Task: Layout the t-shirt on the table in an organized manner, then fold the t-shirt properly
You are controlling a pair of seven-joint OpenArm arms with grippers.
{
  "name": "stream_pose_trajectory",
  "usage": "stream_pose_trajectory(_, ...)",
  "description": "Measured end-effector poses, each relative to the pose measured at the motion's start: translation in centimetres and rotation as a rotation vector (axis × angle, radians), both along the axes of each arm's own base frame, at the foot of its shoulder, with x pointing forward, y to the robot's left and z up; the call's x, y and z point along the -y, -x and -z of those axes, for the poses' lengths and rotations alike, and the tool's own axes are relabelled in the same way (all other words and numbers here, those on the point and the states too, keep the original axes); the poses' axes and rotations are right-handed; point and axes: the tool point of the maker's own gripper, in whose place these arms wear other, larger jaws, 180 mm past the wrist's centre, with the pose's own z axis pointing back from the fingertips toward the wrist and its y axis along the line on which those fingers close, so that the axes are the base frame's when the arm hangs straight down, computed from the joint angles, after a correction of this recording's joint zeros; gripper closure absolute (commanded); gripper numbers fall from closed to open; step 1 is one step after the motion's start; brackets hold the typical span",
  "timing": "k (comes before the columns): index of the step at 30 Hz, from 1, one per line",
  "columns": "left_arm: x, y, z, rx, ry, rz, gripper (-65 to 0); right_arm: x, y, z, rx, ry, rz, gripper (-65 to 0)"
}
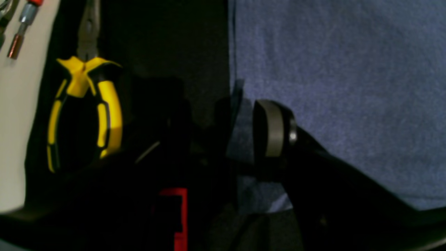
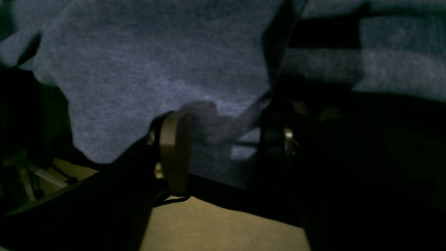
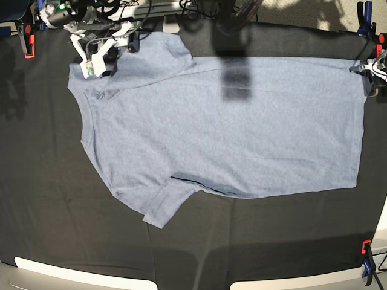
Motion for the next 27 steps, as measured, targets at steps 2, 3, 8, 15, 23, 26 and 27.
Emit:
stream_pose_trajectory(2, 0.0, -0.1, -0.1, 0.007, 0.000, 0.000, -26.6, -0.3, 0.0, -0.1, -0.002, -0.021, 0.007, -19.2)
stream_pose_trajectory(3, 0.0, -0.1, -0.1, 0.007, -0.001, 0.000, -26.6, -0.4, 0.0, -0.1, -0.001, -0.034, 0.009, -16.5)
stream_pose_trajectory(8, 0.0, -0.1, -0.1, 0.007, -0.001, 0.000, -26.6, -0.7, 0.2, -0.1, -0.009, -0.042, -0.001, -4.6)
stream_pose_trajectory(15, 0.0, -0.1, -0.1, 0.007, 0.000, 0.000, -26.6, -0.7, -0.4, -1.4, 0.030, -0.012, -0.041, 0.0)
stream_pose_trajectory(23, 0.0, -0.1, -0.1, 0.008, 0.000, 0.000, -26.6, -0.8, -7.7, -6.2, 0.297, 0.006, -0.039, 0.0)
stream_pose_trajectory(26, 0.0, -0.1, -0.1, 0.007, -0.001, 0.000, -26.6, -0.8, -10.9, -7.5, 0.375, -0.004, -0.032, 0.0)
stream_pose_trajectory(27, 0.0, -0.1, -0.1, 0.007, -0.001, 0.000, -26.6, -0.8, -11.5, -7.8, 0.386, -0.005, -0.024, 0.0)
